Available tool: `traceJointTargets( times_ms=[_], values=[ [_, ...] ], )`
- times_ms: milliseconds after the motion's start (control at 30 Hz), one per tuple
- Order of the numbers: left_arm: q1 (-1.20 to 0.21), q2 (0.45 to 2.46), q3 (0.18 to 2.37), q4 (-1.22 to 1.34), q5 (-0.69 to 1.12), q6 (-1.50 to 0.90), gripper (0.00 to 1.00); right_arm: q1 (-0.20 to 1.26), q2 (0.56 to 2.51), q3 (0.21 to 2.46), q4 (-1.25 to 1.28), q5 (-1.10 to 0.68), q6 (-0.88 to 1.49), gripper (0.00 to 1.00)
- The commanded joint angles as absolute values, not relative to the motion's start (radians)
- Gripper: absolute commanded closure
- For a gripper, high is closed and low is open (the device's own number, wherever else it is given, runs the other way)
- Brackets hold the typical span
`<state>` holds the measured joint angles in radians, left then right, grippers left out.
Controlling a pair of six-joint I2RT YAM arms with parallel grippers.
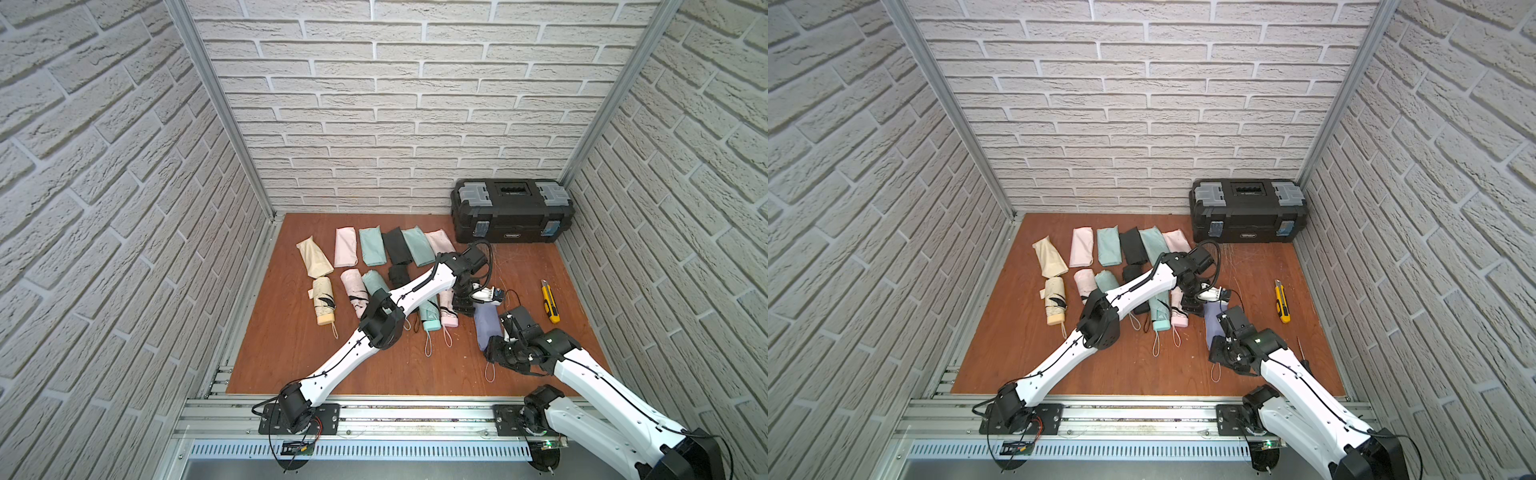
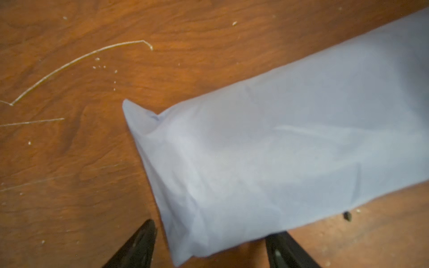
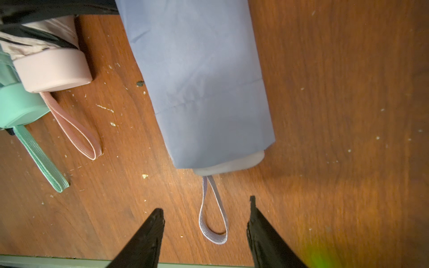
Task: Take umbrellas out of sleeves
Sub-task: Take out the umbrella from the umbrella sleeve.
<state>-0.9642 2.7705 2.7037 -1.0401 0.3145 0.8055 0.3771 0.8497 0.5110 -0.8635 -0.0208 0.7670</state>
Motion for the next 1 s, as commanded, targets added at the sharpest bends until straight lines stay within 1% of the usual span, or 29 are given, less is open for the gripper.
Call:
traceJointTargets(
  times_ms=[0,100,167,233,300,600,833,867,967],
  values=[
    [-0.982,2.776,2.700,-1.056,0.252,0.785,0.25,0.384,0.830,0.495,-0.854,-0.016,0.776,0.39],
    [-0.982,2.799,2.726,-1.065,0.247,0.774,0.26,0.384,0.823,0.492,-0.853,-0.018,0.775,0.39],
    [-0.982,2.806,2.733,-1.069,0.250,0.772,0.32,0.384,0.818,0.491,-0.855,-0.020,0.775,0.39],
    [-0.980,2.808,2.730,-1.069,0.255,0.769,0.40,0.383,0.813,0.488,-0.863,-0.016,0.772,0.39],
    [-0.979,2.804,2.727,-1.071,0.259,0.767,0.46,0.384,0.805,0.483,-0.867,-0.012,0.773,0.39],
    [-0.970,2.762,2.685,-1.061,0.235,0.797,0.60,0.384,0.787,0.469,-0.873,-0.012,0.778,0.39],
    [-0.949,2.741,2.668,-1.049,0.207,0.822,0.81,0.384,0.789,0.468,-0.874,-0.005,0.774,0.40],
    [-0.949,2.739,2.665,-1.038,0.196,0.824,0.82,0.384,0.790,0.468,-0.874,-0.005,0.774,0.40],
    [-0.948,2.741,2.660,-1.019,0.169,0.836,0.93,0.384,0.789,0.466,-0.876,0.000,0.772,0.40]
  ],
)
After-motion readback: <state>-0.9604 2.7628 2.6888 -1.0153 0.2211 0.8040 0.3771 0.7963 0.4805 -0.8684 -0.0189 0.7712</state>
